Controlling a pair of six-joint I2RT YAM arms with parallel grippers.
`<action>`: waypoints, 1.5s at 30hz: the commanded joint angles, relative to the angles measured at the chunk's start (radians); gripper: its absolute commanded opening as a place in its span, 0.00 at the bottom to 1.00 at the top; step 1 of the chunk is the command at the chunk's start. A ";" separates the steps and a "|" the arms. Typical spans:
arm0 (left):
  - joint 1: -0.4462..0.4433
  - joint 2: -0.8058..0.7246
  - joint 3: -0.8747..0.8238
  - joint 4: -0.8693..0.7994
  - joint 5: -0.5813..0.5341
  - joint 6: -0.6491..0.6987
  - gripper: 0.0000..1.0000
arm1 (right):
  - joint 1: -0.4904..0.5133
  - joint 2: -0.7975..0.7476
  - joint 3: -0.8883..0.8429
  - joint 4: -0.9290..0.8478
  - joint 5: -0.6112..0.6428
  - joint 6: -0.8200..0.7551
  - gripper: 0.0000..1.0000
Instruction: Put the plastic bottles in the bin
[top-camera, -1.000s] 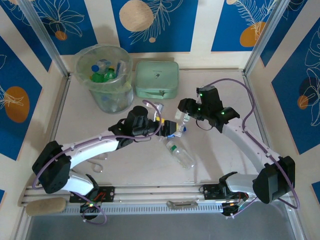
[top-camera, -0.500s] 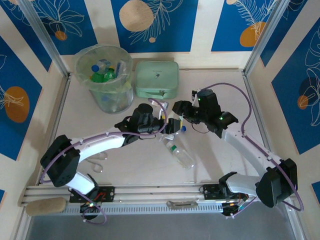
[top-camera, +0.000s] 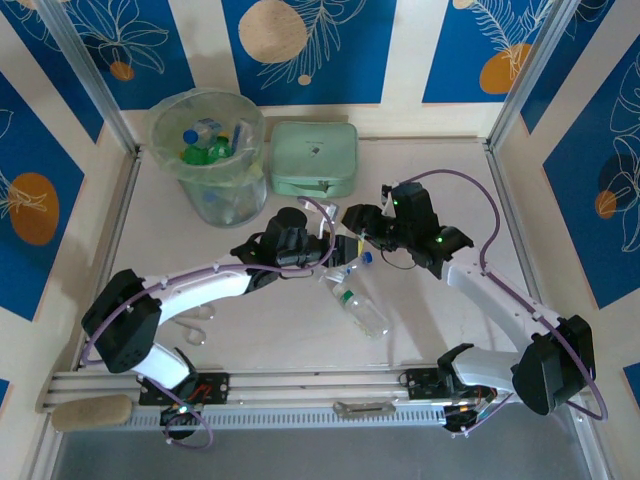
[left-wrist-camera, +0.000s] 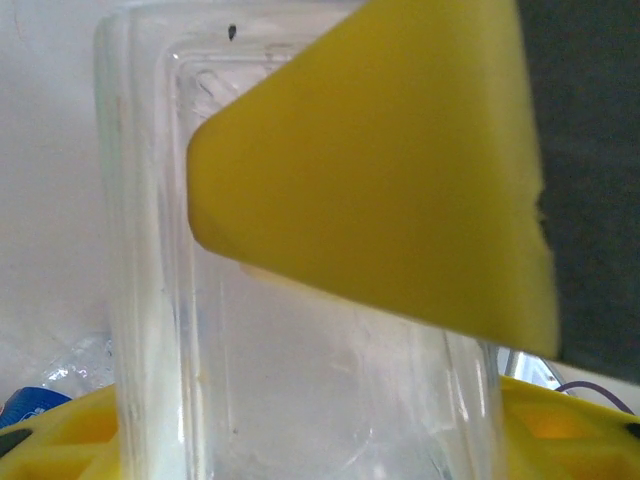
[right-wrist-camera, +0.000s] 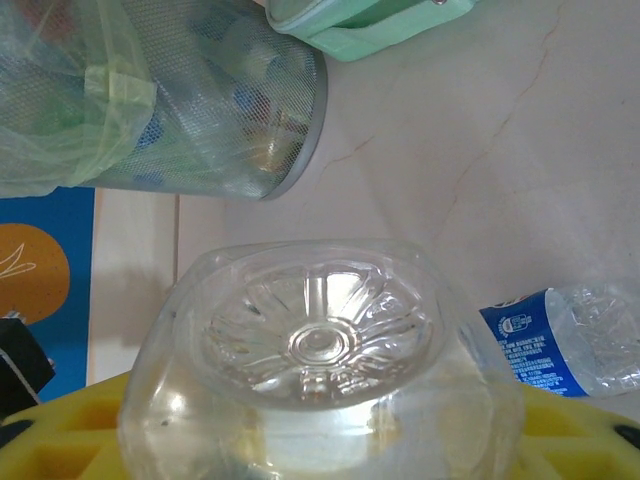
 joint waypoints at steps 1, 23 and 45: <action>-0.003 0.000 0.012 0.013 0.003 0.004 0.48 | -0.007 -0.036 -0.001 0.008 -0.040 -0.011 0.65; 0.161 -0.173 0.146 -0.374 -0.150 0.239 0.47 | -0.243 -0.242 -0.130 -0.065 -0.055 -0.043 0.82; 0.634 0.107 0.943 -0.865 -0.259 0.697 0.46 | -0.245 -0.236 -0.137 -0.093 -0.052 -0.069 0.85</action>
